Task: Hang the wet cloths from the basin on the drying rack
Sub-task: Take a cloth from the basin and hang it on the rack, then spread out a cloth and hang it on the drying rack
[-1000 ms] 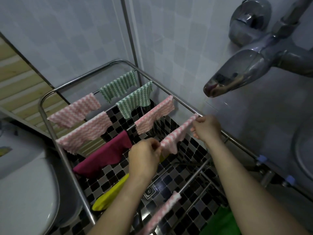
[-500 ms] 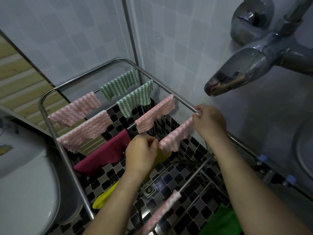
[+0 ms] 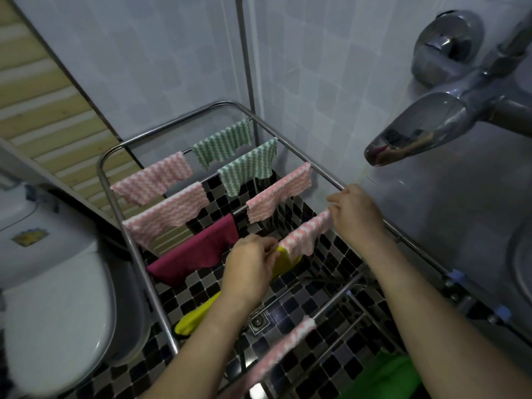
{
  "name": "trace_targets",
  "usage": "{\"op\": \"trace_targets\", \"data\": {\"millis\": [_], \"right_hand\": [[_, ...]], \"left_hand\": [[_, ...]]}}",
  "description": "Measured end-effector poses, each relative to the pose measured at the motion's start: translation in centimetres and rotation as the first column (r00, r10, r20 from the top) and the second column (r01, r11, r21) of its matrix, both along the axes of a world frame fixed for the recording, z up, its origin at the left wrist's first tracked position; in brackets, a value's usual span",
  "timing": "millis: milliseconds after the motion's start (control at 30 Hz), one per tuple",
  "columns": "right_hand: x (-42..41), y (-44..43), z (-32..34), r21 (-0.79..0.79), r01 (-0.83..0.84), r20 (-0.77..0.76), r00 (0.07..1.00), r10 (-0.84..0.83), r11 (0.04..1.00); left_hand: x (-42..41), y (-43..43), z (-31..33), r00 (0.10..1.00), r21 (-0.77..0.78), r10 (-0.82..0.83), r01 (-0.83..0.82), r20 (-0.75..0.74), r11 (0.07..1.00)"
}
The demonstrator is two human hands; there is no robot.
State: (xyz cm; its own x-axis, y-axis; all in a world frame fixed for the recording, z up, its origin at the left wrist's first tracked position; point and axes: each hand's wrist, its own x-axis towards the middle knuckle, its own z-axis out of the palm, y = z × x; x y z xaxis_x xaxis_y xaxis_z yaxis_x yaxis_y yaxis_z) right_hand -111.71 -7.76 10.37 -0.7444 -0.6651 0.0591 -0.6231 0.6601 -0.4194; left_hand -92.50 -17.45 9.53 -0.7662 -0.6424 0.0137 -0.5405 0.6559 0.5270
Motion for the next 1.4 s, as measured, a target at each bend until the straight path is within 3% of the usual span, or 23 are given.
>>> {"op": "trace_targets", "data": {"millis": [133, 333, 500, 733, 867, 1033, 1400], "right_hand": [[2.9, -0.9, 1.3, -0.123, -0.161, 0.047, 0.985, 0.168, 0.979], [8.2, -3.0, 1.6, 0.069, -0.420, 0.133, 0.903, 0.408, 0.905], [9.1, -3.8, 1.8, 0.292, -0.397, 0.087, 0.917, 0.389, 0.870], [11.0, -4.2, 2.3, 0.458, -0.353, 0.040, 0.925, 0.378, 0.816], [12.6, -3.7, 2.4, 0.375, -0.302, 0.007, 0.946, 0.323, 0.877], [17.1, -3.5, 4.9, 0.180, -0.339, -0.002, 0.939, 0.345, 0.923], [33.5, -4.4, 12.3, -0.118, -0.531, 0.064, 0.839, 0.540, 0.839]], "left_hand": [[4.9, -0.5, 0.6, 0.997, -0.064, 0.064, -0.061, 0.049, 0.996], [12.2, -0.7, 1.9, 0.969, -0.083, 0.130, -0.114, 0.212, 0.990], [14.6, -1.3, 2.0, 0.954, -0.144, 0.120, -0.083, 0.273, 0.986], [16.5, -2.1, 0.9, 0.964, -0.140, 0.059, -0.022, 0.260, 0.990], [16.9, -2.1, 1.2, 0.973, -0.075, 0.041, -0.025, 0.228, 0.997], [21.1, -1.4, 3.0, 0.990, 0.002, 0.138, -0.138, -0.010, 0.990], [35.0, 0.6, 7.8, 0.884, 0.041, 0.360, -0.365, -0.299, 0.930]]}}
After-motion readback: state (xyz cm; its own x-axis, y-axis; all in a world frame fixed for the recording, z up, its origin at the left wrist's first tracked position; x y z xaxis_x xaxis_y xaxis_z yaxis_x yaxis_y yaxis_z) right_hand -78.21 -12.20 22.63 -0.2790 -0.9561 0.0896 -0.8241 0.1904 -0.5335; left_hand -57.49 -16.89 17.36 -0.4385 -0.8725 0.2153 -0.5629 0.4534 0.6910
